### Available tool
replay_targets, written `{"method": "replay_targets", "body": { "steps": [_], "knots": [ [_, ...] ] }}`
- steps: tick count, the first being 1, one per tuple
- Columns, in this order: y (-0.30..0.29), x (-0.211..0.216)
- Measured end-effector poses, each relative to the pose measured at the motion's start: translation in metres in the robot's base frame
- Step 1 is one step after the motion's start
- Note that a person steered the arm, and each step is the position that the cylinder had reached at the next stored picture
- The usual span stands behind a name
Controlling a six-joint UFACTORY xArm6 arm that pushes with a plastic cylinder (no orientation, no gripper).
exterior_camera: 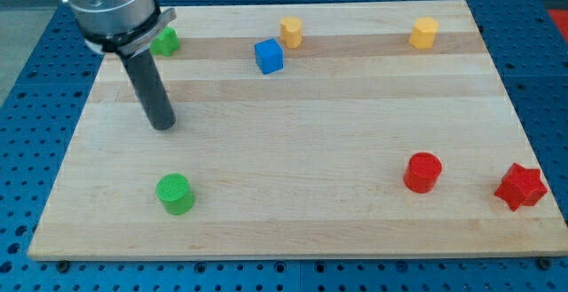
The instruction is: Push the triangle slightly diagonally above to the green circle
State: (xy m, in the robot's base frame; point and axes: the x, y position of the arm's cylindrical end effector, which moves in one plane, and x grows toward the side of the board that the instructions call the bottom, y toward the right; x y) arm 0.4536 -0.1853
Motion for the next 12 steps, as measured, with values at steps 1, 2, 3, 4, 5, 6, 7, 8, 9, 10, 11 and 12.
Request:
{"method": "replay_targets", "body": {
  "steps": [1, 2, 3, 4, 5, 6, 7, 8, 9, 10, 11, 12],
  "knots": [
    [0.009, 0.007],
    [0.058, 0.002],
    [0.076, -0.011],
    [0.065, -0.026],
    [0.059, -0.029],
    [0.055, -0.029],
    [0.029, -0.035],
    [0.026, -0.036],
    [0.023, -0.036],
    [0.017, -0.038],
    [0.017, -0.062],
    [0.017, -0.06]
  ]
}}
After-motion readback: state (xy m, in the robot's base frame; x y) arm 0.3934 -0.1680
